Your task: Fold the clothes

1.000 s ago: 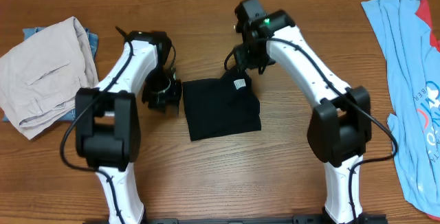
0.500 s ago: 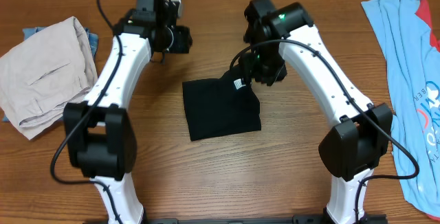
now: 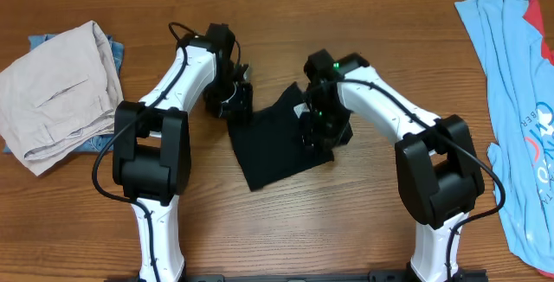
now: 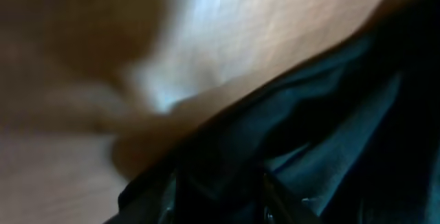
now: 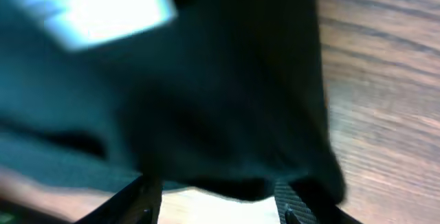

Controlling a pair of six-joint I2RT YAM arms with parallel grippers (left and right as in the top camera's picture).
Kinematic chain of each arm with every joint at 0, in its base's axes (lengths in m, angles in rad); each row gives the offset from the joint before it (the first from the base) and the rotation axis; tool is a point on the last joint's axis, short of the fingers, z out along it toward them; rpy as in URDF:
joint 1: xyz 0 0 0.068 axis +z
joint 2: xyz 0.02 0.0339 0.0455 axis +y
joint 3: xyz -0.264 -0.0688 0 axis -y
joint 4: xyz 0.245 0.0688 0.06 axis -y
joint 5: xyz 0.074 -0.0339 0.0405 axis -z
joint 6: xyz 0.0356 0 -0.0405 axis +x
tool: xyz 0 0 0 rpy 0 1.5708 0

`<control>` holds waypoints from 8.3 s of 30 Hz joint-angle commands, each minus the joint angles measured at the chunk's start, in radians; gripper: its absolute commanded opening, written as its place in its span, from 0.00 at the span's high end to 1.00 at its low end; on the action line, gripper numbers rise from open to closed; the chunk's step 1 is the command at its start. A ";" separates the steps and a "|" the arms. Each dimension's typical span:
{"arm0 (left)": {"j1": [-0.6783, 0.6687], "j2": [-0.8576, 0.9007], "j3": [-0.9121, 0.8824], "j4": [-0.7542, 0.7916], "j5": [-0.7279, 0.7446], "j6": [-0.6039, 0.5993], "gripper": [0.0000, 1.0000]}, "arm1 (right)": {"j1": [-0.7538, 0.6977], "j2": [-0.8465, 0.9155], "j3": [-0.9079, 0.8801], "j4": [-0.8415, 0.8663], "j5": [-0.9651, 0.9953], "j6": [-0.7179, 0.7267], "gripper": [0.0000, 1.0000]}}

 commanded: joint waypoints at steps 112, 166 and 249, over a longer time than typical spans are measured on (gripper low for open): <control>0.657 -0.450 0.029 0.339 -0.356 0.321 0.96 | -0.163 -0.364 0.158 0.003 0.557 -0.026 0.27; 0.810 -0.320 0.032 0.459 -0.198 0.129 0.00 | -0.163 -0.364 0.158 0.006 0.508 -0.026 0.26; 0.184 -1.337 -0.803 0.108 -0.396 -0.043 0.00 | -0.373 -1.167 -0.551 0.236 0.175 -0.049 0.00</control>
